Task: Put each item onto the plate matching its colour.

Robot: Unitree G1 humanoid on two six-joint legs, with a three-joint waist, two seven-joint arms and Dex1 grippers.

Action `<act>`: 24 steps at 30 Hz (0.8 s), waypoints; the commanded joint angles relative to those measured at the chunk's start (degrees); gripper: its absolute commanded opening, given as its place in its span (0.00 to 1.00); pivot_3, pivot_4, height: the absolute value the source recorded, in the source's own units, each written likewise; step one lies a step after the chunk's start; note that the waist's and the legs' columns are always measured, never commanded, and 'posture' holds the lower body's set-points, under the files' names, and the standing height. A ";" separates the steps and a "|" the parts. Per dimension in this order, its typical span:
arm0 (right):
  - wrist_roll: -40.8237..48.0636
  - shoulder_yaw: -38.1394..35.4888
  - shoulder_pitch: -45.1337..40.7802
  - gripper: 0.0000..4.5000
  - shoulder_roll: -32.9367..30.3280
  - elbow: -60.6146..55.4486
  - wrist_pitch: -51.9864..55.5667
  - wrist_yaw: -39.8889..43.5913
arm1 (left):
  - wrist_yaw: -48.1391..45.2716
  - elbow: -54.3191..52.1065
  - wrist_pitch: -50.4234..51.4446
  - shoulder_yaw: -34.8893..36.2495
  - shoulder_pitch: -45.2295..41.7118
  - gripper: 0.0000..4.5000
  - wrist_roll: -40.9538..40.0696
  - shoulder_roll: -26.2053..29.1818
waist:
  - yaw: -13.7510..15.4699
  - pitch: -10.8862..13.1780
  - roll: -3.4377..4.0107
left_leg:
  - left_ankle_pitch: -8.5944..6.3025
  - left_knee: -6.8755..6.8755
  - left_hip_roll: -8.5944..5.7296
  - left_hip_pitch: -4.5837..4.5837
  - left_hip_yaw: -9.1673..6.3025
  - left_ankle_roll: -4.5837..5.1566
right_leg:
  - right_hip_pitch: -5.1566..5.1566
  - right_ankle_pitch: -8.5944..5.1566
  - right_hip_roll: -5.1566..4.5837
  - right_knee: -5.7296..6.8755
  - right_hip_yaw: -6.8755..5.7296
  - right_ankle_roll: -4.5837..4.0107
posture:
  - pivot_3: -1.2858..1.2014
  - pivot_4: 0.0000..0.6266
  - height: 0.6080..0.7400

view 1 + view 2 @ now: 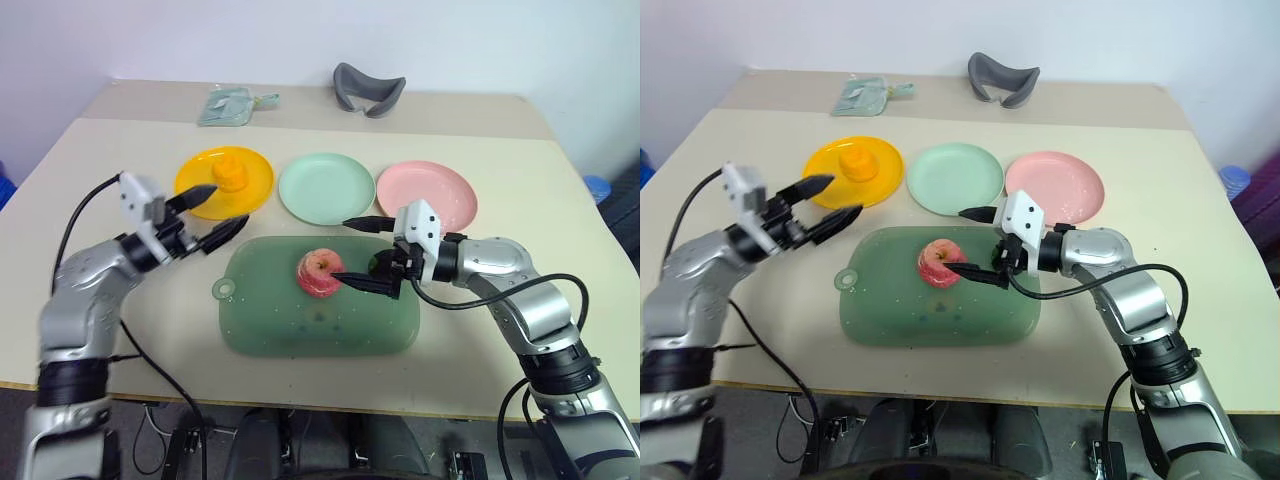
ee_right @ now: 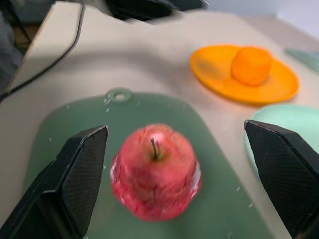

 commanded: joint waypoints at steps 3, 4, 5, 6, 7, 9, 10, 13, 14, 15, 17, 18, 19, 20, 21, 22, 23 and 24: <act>-1.89 2.18 -1.48 1.00 0.21 1.63 0.45 1.60 | -9.92 -4.83 2.60 4.53 6.25 1.00 -4.30 8.02 | 0.03 0.01 0.02 | 0.00 -0.01 0.00 0.00 -0.01 0.00 | -0.01 0.00 -0.01 -0.01 0.00 -0.01 | 0.52 0.24 1.00; -1.88 2.30 -1.64 1.00 0.40 2.05 0.54 1.82 | -11.43 -5.05 2.63 4.74 7.52 1.00 -4.25 9.31 | 0.09 0.01 0.02 | 0.00 -0.01 -0.01 0.00 -0.01 0.00 | -0.01 0.00 -0.02 -0.01 0.00 -0.01 | 0.52 0.24 1.00; -2.02 2.61 -1.89 1.00 0.68 2.55 0.66 2.00 | -13.87 -5.22 2.41 5.47 9.43 1.00 -4.27 11.02 | 0.07 0.01 0.02 | -0.01 -0.01 -0.01 0.00 -0.01 0.01 | -0.01 0.00 -0.03 -0.01 0.01 -0.01 | 0.52 0.24 1.00; -2.10 2.88 -2.15 1.00 1.01 2.98 0.85 2.22 | -16.19 -5.17 1.68 6.32 11.05 1.00 -4.12 12.39 | 0.01 0.01 0.02 | -0.01 -0.01 -0.01 0.00 -0.01 0.01 | -0.02 0.00 -0.03 -0.01 0.01 -0.01 | 0.52 0.24 1.00; -2.21 3.08 -2.38 1.00 1.31 3.31 0.99 2.40 | -17.80 -4.98 1.16 6.90 12.12 1.00 -4.01 13.41 | -0.05 0.02 0.04 | -0.01 -0.02 -0.01 0.00 -0.01 0.01 | -0.03 -0.01 -0.03 -0.01 0.01 -0.01 | 0.52 0.24 1.00; -2.45 3.33 -2.76 1.00 1.82 3.77 1.19 2.58 | -19.23 -4.50 0.54 7.57 12.95 1.00 -4.01 14.30 | 0.05 0.03 0.05 | -0.01 -0.04 0.00 0.00 -0.01 0.00 | -0.06 -0.01 -0.02 0.00 0.01 -0.03 | 0.52 0.24 1.00; -2.60 3.49 -2.94 1.00 2.03 4.04 1.21 2.62 | -19.37 -4.38 0.50 7.80 13.01 1.00 -4.12 14.37 | 0.12 0.03 0.05 | -0.01 -0.04 0.00 0.00 -0.01 0.00 | -0.06 -0.01 -0.02 0.00 0.01 -0.03 | 0.52 0.24 1.00; -3.09 4.13 -3.46 1.00 2.79 4.65 1.59 2.55 | -18.55 -5.03 0.58 8.08 13.03 1.00 -4.38 13.26 | 0.09 0.03 0.05 | -0.02 -0.04 0.00 -0.01 -0.02 0.01 | -0.06 -0.01 -0.04 -0.01 0.03 -0.03 | 0.52 0.24 1.00; -3.32 4.40 -3.61 1.00 3.03 4.89 1.79 2.50 | -18.13 -5.68 0.51 7.91 13.39 1.00 -4.38 12.70 | 0.06 0.03 0.05 | -0.02 -0.04 0.00 -0.01 -0.03 0.01 | -0.06 -0.01 -0.04 -0.01 0.03 -0.03 | 0.52 0.24 1.00; -3.52 4.61 -3.72 1.00 3.17 5.08 1.94 2.50 | -17.76 -6.28 0.44 7.77 13.80 1.00 -4.38 12.24 | 0.03 0.03 0.05 | -0.02 -0.05 0.00 0.00 -0.03 0.01 | -0.06 -0.01 -0.04 -0.01 0.03 -0.03 | 0.52 0.24 1.00; -3.79 4.74 -3.82 1.00 3.33 5.29 2.14 2.60 | -17.41 -6.97 0.87 7.76 14.37 1.00 -4.61 11.83 | 0.00 0.03 0.05 | -0.02 -0.04 0.00 -0.01 -0.04 0.01 | -0.07 -0.01 -0.03 0.00 0.04 -0.03 | 0.52 0.24 1.00; -3.85 4.82 -3.91 1.00 3.45 5.30 2.31 2.60 | -17.45 -7.09 0.80 7.87 14.67 1.00 -4.52 11.74 | 0.00 0.03 0.05 | -0.02 -0.04 0.00 -0.01 -0.05 0.01 | -0.07 -0.01 -0.03 0.00 0.04 -0.03 | 0.52 0.24 1.00; -3.92 4.90 -3.98 1.00 3.54 5.30 2.46 2.61 | -17.60 -7.16 0.81 7.95 14.96 1.00 -4.46 11.80 | -0.01 0.03 0.05 | -0.02 -0.05 0.00 -0.01 -0.05 0.01 | -0.07 -0.01 -0.03 0.00 0.05 -0.03 | 0.52 0.24 1.00; -3.98 4.99 -4.04 1.00 3.61 5.28 2.62 2.68 | -17.87 -7.19 0.48 7.94 15.22 1.00 -4.21 11.88 | -0.01 0.03 0.05 | -0.02 -0.05 0.01 -0.01 -0.05 0.01 | -0.07 -0.01 -0.03 0.00 0.05 -0.03 | 0.52 0.24 1.00; -4.06 5.04 -4.09 1.00 3.68 5.26 2.74 2.73 | -18.06 -7.20 0.27 7.92 15.39 1.00 -4.08 11.96 | -0.01 0.03 0.05 | -0.02 -0.05 0.00 -0.01 -0.06 0.01 | -0.07 -0.01 -0.03 0.00 0.05 -0.03 | 0.52 0.24 1.00; -4.13 5.07 -4.14 1.00 3.78 5.25 2.85 2.75 | -18.15 -7.24 0.19 7.90 15.48 1.00 -4.05 12.00 | -0.01 0.03 0.05 | -0.02 -0.05 0.01 -0.01 -0.06 0.01 | -0.08 -0.01 -0.03 0.00 0.05 -0.03 | 0.52 0.24 1.00; -4.21 5.09 -4.20 1.00 3.90 5.29 2.94 2.76 | -18.21 -7.25 0.12 7.88 15.51 1.00 -4.03 12.00 | 0.00 0.03 0.05 | -0.02 -0.05 0.01 -0.01 -0.06 0.02 | -0.08 -0.01 -0.03 0.00 0.05 -0.03 | 0.52 0.24 1.00; -4.33 5.10 -4.26 1.00 4.06 5.36 3.00 2.77 | -18.24 -7.24 0.10 7.87 15.52 1.00 -4.03 12.00 | 0.00 0.03 0.05 | -0.02 -0.05 0.00 -0.01 -0.06 0.02 | -0.08 -0.01 -0.03 0.00 0.05 -0.03 | 0.52 0.24 1.00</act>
